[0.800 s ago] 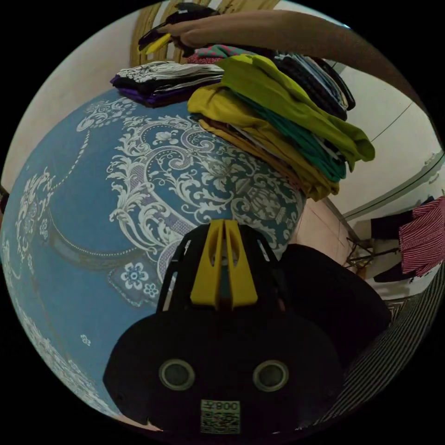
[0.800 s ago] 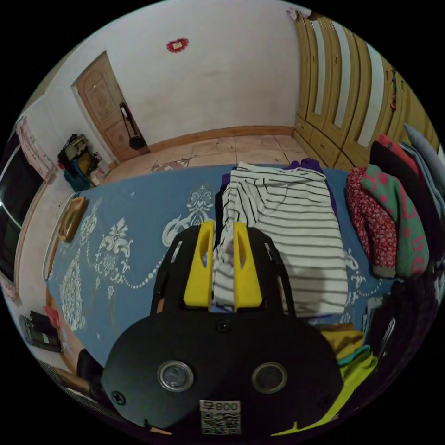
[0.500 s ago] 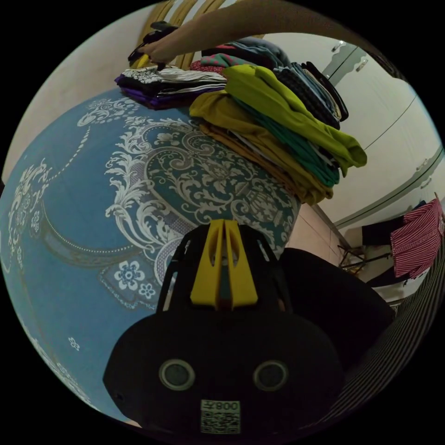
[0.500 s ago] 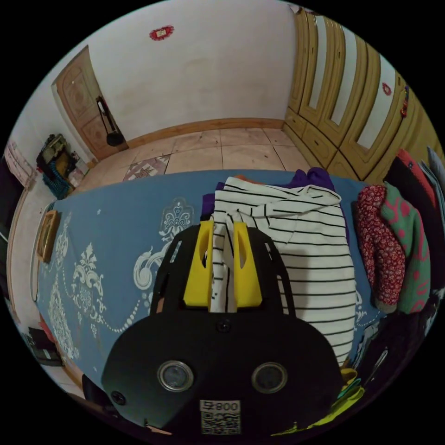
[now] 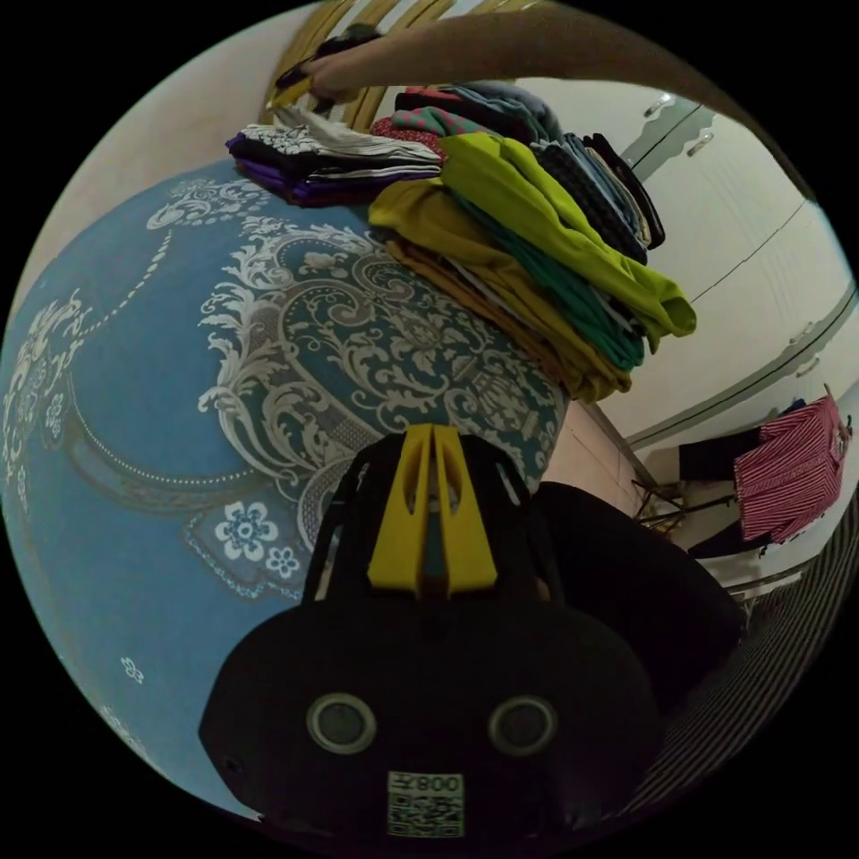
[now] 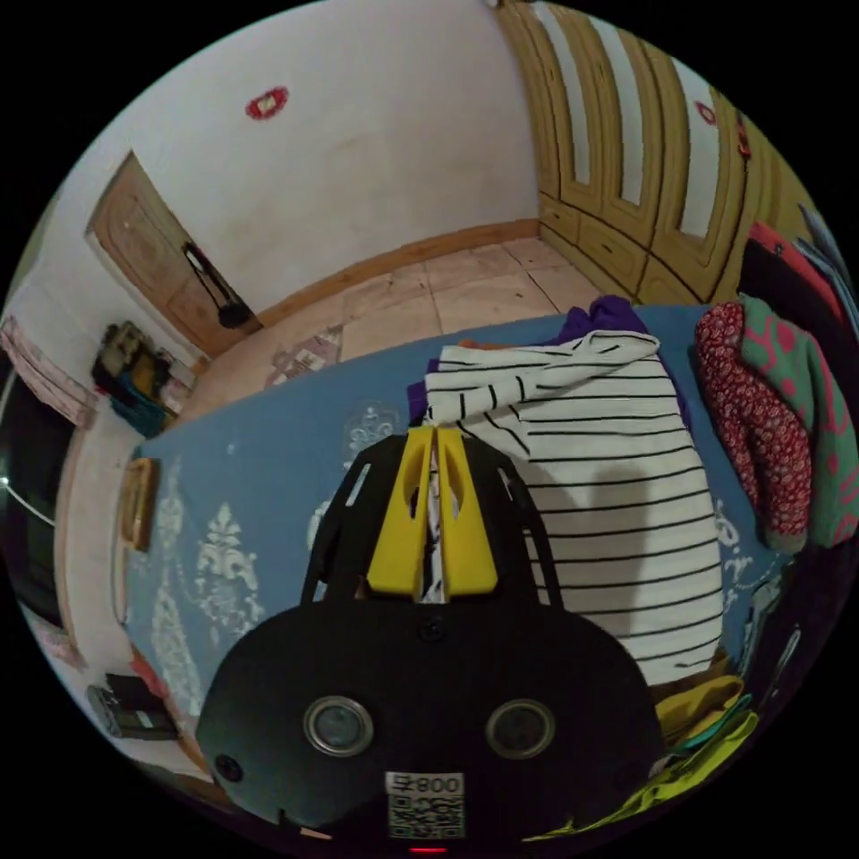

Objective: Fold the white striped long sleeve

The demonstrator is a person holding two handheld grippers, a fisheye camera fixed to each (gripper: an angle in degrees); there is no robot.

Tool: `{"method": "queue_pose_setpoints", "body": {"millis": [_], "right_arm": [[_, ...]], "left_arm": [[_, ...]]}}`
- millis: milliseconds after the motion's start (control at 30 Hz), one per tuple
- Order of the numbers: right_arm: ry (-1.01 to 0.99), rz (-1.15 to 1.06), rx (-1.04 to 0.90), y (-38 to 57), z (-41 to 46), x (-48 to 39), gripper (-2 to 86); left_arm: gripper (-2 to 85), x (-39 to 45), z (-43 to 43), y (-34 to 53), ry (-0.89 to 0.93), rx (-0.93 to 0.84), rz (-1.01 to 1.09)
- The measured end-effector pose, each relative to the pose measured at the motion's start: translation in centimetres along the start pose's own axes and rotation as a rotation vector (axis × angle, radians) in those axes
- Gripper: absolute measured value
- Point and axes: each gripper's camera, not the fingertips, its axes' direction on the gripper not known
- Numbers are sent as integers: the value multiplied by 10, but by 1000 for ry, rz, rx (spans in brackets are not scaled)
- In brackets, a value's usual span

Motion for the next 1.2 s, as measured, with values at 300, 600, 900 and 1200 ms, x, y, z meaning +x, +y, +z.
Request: {"method": "queue_pose_setpoints", "body": {"millis": [300, 600, 900, 1200], "right_arm": [[-489, -126, 112, 98, -203, -75, 2], [-688, -352, 88, 255, -399, -185, 1], [-838, -403, 38, 394, -527, -254, 1], [-919, -447, 7, 483, -614, -306, 1]], "left_arm": [[2, 0, -133, 36, 47, 72, -55], [27, 19, -312, 119, -58, 347, -239], [89, 59, -419, 212, -37, 420, -382], [112, 116, -462, 258, 82, 368, -410]]}}
